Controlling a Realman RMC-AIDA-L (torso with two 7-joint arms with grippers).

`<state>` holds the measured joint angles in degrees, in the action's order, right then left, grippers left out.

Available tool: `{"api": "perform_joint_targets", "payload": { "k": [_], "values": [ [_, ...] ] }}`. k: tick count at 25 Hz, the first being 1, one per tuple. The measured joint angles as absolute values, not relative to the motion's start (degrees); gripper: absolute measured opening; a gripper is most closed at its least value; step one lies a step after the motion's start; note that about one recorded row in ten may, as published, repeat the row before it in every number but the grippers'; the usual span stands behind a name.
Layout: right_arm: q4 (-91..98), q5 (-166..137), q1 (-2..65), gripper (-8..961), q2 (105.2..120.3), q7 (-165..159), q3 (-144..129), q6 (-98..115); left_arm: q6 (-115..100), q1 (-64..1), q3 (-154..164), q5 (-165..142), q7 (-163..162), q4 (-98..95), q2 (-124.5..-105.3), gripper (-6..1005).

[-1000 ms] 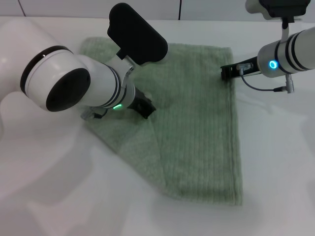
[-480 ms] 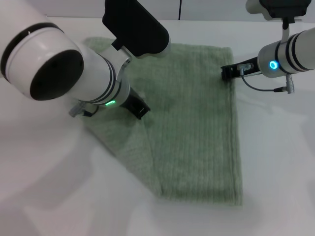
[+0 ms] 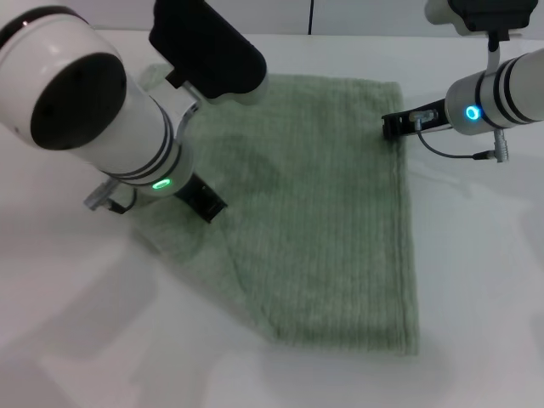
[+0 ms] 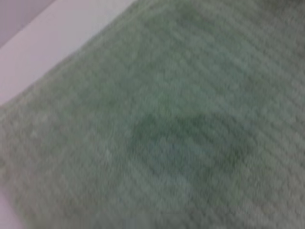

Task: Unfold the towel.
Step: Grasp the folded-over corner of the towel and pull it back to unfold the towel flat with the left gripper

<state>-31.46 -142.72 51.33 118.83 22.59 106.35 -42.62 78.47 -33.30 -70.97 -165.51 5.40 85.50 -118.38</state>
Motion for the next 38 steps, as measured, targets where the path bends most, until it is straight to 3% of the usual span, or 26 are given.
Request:
{"api": "perform_joint_targets", "payload": {
  "k": [38],
  "values": [
    [-31.37, -142.55, 50.69, 0, 118.74, 22.68, 106.34, -42.66, 92.40, -33.57, -75.49, -165.58, 1.07, 89.89, -118.07, 90]
  ]
}}
